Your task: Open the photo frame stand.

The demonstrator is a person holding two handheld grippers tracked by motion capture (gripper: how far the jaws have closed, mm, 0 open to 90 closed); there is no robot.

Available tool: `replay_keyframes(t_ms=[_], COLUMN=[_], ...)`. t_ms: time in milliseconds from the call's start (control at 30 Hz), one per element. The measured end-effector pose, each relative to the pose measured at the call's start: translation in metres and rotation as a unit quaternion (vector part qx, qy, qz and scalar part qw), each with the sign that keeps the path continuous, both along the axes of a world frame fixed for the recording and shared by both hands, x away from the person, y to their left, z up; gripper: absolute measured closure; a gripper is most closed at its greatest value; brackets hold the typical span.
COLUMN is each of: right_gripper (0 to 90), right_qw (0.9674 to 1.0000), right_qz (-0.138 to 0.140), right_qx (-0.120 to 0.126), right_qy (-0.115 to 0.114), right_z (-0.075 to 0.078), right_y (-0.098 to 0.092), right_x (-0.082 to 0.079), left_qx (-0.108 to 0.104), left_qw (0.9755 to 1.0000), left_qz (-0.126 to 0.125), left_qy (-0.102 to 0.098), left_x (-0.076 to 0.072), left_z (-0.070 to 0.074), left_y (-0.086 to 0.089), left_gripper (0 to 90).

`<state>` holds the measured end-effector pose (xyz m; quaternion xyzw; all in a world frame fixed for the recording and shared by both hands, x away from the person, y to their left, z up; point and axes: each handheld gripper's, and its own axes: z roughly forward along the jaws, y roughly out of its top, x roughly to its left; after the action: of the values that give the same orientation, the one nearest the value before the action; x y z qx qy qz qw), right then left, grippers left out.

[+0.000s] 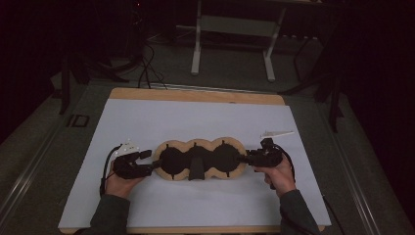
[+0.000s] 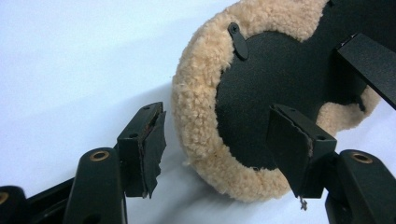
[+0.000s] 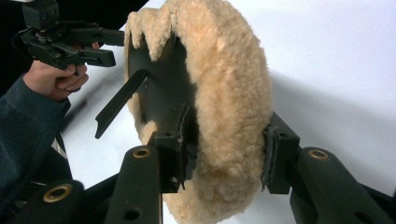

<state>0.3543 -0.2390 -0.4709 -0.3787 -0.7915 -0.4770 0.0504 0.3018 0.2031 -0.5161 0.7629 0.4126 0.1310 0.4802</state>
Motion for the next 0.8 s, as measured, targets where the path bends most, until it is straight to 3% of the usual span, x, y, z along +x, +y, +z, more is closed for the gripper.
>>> replay_keyframes(t_ms=[133,300,467,533,667,800], right_gripper=[58.1,57.9,57.6,57.3,57.1,57.0], right_qw=[1.0000,0.9998,0.9996,0.9993,0.9991,0.9988], right_qz=[0.003,0.008,0.013,0.016,0.018,0.023], right_qx=[-0.006,-0.016,-0.021,-0.026,-0.030,-0.033], right_qy=[-0.002,-0.007,-0.016,-0.019,-0.023,-0.027], right_z=[0.000,0.000,-0.001,-0.002,-0.004,-0.006], right_y=[0.000,0.000,0.000,0.000,-0.001,-0.002], right_x=[0.000,0.000,-0.002,-0.002,-0.003,-0.004], left_qx=[-0.009,-0.018,-0.032,-0.021,-0.014,-0.025], left_qw=[0.9998,0.9994,0.9985,0.9988,0.9976,0.9961], left_qz=[-0.016,-0.019,-0.031,-0.032,-0.048,-0.062], left_qy=[0.007,0.023,0.032,0.031,0.047,0.058], left_x=[0.002,0.008,0.011,0.012,0.015,0.019], left_z=[-0.002,-0.006,-0.009,-0.010,-0.014,-0.016], left_y=[0.000,0.002,0.003,0.000,-0.004,-0.006], left_gripper=[43.7,39.2,40.4,42.2,42.3,42.8])
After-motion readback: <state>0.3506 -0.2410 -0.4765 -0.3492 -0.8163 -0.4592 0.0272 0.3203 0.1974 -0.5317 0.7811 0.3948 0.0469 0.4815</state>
